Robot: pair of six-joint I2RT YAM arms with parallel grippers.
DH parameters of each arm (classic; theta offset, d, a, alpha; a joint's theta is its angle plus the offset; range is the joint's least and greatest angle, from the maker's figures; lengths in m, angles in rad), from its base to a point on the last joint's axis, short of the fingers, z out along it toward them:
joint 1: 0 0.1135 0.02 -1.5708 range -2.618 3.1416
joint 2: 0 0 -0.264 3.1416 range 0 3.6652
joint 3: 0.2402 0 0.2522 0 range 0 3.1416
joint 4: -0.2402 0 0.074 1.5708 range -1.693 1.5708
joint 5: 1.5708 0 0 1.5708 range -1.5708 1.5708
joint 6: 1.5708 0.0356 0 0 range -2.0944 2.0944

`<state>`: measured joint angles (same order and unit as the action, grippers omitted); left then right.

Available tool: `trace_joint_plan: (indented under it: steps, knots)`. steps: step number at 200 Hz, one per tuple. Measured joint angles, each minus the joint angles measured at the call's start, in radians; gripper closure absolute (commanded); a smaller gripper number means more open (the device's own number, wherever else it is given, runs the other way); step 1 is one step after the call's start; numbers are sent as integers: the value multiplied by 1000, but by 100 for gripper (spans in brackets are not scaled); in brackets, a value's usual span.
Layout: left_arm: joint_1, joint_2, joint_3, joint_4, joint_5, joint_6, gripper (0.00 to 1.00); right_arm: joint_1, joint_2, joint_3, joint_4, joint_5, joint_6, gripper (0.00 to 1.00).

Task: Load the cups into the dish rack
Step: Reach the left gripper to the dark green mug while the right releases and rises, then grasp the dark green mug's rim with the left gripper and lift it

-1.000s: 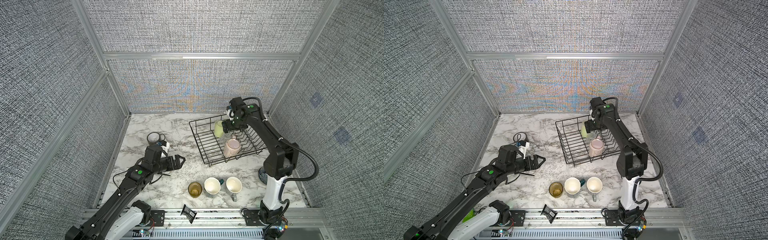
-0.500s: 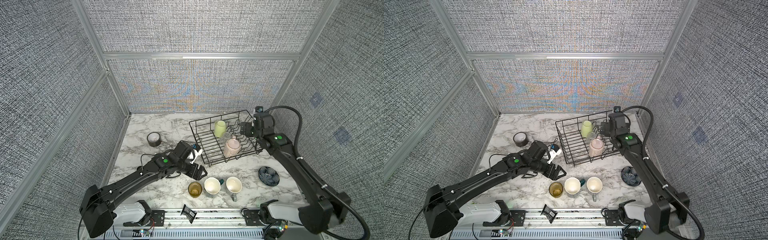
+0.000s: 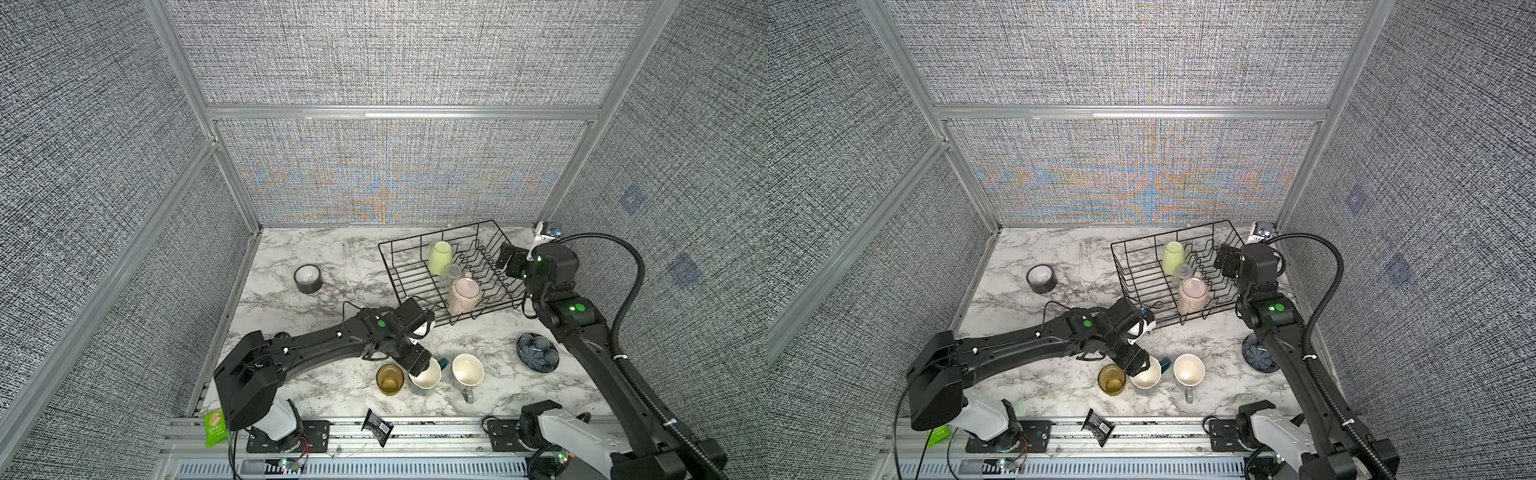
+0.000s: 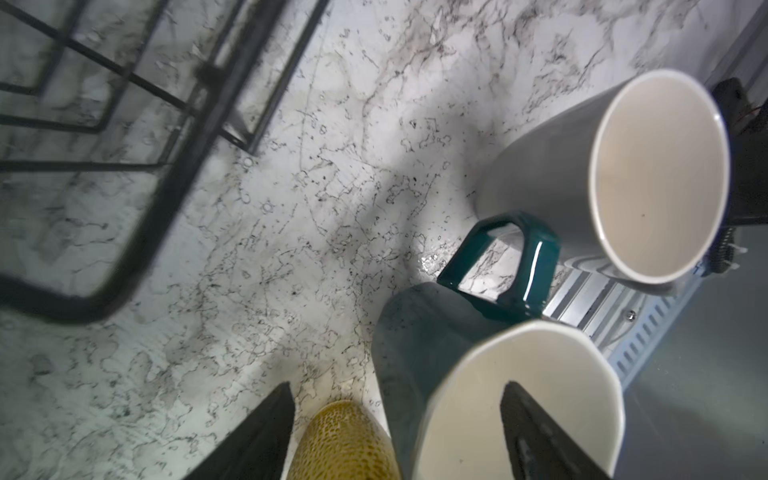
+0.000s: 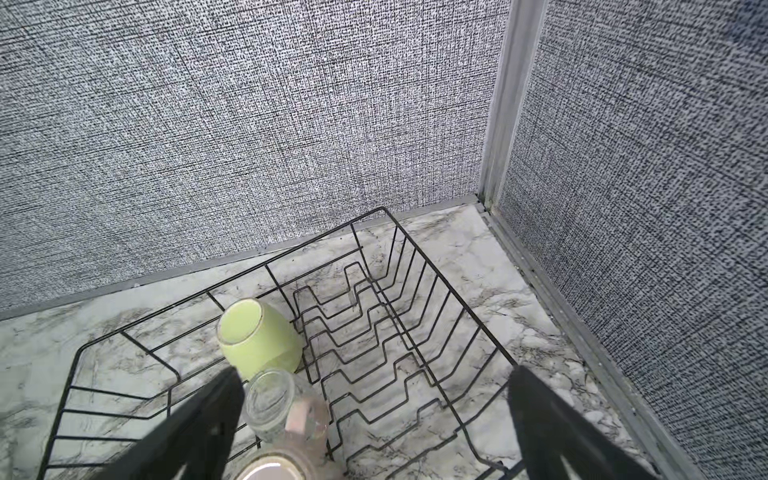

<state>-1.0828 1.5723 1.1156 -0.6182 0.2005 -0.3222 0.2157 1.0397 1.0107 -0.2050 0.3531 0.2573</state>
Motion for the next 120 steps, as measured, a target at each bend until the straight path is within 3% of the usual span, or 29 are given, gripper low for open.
trace_joint_plan:
  steps: [24, 53, 69, 92, 120]
  knots:
    - [-14, 36, 8, -12, 0, 8, 44, -1, 3, 0, 0, -21, 6, 1]
    - [-21, 68, 31, -39, -7, 20, 71, -5, 3, 11, -1, -25, 16, 1]
    - [-22, 77, 49, -48, -8, 34, 77, -7, 2, 10, 0, -35, 16, 1]
    - [-22, 86, 87, -80, -24, 59, 97, -12, 0, 9, 0, -44, 27, 1]
    - [-25, 79, 125, -112, 1, 71, 100, -13, -6, -2, 5, -48, 36, 1]
